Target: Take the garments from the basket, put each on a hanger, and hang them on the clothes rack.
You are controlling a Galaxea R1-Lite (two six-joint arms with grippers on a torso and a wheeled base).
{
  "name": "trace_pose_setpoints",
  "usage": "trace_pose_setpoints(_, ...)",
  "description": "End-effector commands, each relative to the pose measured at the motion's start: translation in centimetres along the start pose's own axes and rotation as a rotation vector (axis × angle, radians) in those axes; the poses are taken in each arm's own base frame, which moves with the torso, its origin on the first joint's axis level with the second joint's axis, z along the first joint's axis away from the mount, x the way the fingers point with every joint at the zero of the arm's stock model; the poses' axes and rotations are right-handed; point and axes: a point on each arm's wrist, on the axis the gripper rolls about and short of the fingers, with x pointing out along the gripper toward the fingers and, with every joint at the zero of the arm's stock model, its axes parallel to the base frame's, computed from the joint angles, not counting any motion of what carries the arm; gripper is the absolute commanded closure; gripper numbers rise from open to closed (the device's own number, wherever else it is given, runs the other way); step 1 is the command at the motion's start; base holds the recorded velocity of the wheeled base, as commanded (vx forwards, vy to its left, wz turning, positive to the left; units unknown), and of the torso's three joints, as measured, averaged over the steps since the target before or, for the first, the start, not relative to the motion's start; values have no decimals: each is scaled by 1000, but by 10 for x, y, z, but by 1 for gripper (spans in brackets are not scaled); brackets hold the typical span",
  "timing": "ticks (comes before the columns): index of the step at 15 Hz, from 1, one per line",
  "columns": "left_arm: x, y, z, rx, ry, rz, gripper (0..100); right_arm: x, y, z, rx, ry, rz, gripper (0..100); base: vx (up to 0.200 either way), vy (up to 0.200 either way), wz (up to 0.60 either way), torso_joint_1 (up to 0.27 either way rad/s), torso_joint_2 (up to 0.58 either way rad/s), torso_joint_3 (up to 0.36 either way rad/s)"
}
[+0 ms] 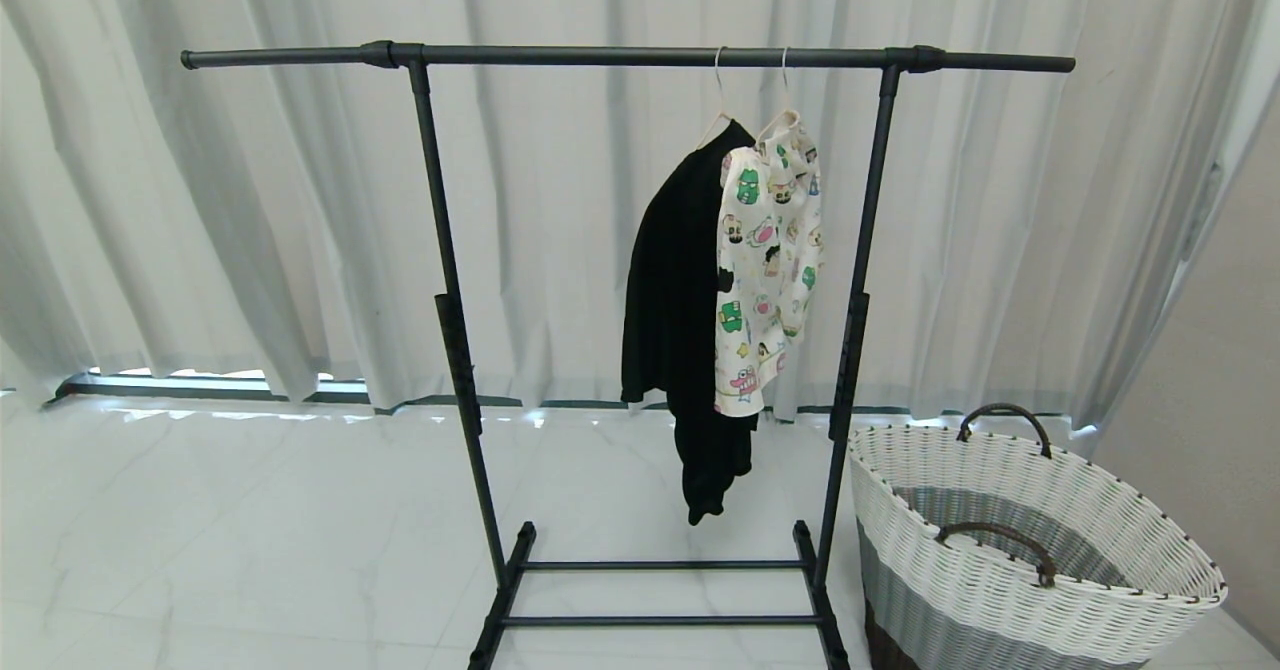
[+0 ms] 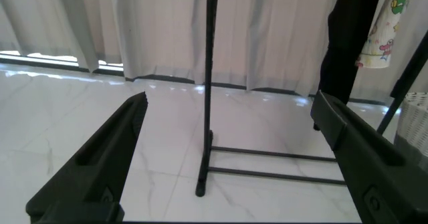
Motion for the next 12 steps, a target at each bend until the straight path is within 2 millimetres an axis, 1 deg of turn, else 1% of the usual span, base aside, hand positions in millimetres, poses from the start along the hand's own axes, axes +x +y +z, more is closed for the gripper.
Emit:
trace_pose_setpoints(1, -2, 0, 0, -33, -24, 12, 0, 0, 0, 0, 0, 1, 1, 0, 0, 0, 0, 0, 0, 0)
trace_pose_setpoints(12, -2, 0, 0, -35, -24, 12, 0, 0, 0, 0, 0, 1, 1, 0, 0, 0, 0, 0, 0, 0)
